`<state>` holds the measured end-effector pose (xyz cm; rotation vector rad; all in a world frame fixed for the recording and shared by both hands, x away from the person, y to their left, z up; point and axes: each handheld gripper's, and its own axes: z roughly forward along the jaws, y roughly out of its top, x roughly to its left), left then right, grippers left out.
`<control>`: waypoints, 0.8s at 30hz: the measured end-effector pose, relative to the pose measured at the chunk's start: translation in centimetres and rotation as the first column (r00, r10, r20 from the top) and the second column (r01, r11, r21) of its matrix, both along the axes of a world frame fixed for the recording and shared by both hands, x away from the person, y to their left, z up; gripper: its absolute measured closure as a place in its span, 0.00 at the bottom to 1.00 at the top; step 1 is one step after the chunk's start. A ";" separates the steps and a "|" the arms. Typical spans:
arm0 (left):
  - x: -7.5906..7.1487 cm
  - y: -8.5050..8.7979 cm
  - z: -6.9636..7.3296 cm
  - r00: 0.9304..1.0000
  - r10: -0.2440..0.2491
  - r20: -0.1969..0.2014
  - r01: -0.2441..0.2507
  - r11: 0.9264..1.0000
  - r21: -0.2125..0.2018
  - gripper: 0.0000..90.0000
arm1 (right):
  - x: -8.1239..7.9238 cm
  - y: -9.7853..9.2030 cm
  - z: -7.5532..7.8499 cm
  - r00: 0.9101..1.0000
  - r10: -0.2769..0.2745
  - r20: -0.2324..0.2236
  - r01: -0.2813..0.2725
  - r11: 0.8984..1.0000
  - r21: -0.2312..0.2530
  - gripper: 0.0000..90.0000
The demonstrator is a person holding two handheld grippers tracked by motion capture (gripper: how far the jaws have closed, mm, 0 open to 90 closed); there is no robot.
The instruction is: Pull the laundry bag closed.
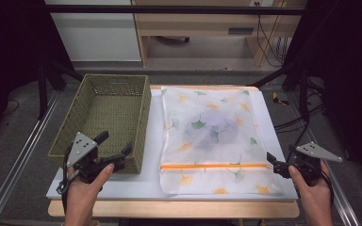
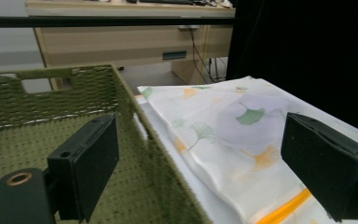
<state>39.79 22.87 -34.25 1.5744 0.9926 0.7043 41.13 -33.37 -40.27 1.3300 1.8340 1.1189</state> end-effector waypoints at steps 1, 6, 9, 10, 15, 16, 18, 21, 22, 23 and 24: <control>0.1 0.4 0.0 1.000 0.006 0.001 -0.006 1.000 -0.005 0.12 | 0.0 -0.1 -0.1 1.000 -0.003 0.000 0.003 1.000 -0.005 0.14; 0.2 2.3 -0.1 0.999 0.045 0.004 -0.045 0.999 0.004 0.12 | 0.1 -0.7 -0.6 1.000 -0.018 -0.011 0.017 1.000 -0.024 0.15; 0.3 3.6 -0.1 0.997 0.076 0.001 -0.076 0.997 -0.004 0.11 | 0.1 -1.2 -1.1 1.000 -0.023 -0.015 0.022 0.999 -0.042 0.15; 0.4 4.0 -0.1 0.996 0.086 0.003 -0.086 0.996 -0.004 0.11 | 0.1 -1.3 -1.2 0.999 -0.028 -0.020 0.027 0.999 -0.046 0.15; 0.6 5.6 -0.5 0.992 0.129 -0.007 -0.129 0.992 0.004 0.10 | 0.2 -1.9 -1.7 0.999 -0.041 -0.032 0.039 0.998 -0.051 0.14; 0.6 5.9 -0.6 0.991 0.135 -0.009 -0.135 0.991 0.009 0.10 | 0.1 -2.0 -1.8 0.999 -0.043 -0.034 0.041 0.998 -0.050 0.14; 0.6 6.3 -0.8 0.989 0.145 -0.008 -0.144 0.989 0.020 0.09 | 0.2 -2.3 -2.1 0.998 -0.047 -0.029 0.045 0.997 -0.066 0.14; 0.7 6.9 -1.0 0.987 0.163 -0.007 -0.163 0.986 0.034 0.09 | 0.1 -2.5 -2.4 0.998 -0.054 -0.032 0.051 0.996 -0.079 0.14; 0.7 7.1 -1.0 0.985 0.170 -0.006 -0.169 0.985 0.042 0.09 | 0.1 -2.6 -2.5 0.998 -0.057 -0.035 0.054 0.995 -0.084 0.14; 0.7 7.2 -1.1 0.984 0.178 -0.004 -0.178 0.983 0.048 0.09 | 0.1 -2.7 -2.6 0.998 -0.058 -0.034 0.055 0.995 -0.087 0.14; 0.7 7.4 -1.2 0.983 0.181 -0.006 -0.180 0.982 0.054 0.08 | 0.1 -2.8 -2.7 0.998 -0.057 -0.036 0.053 0.994 -0.095 0.14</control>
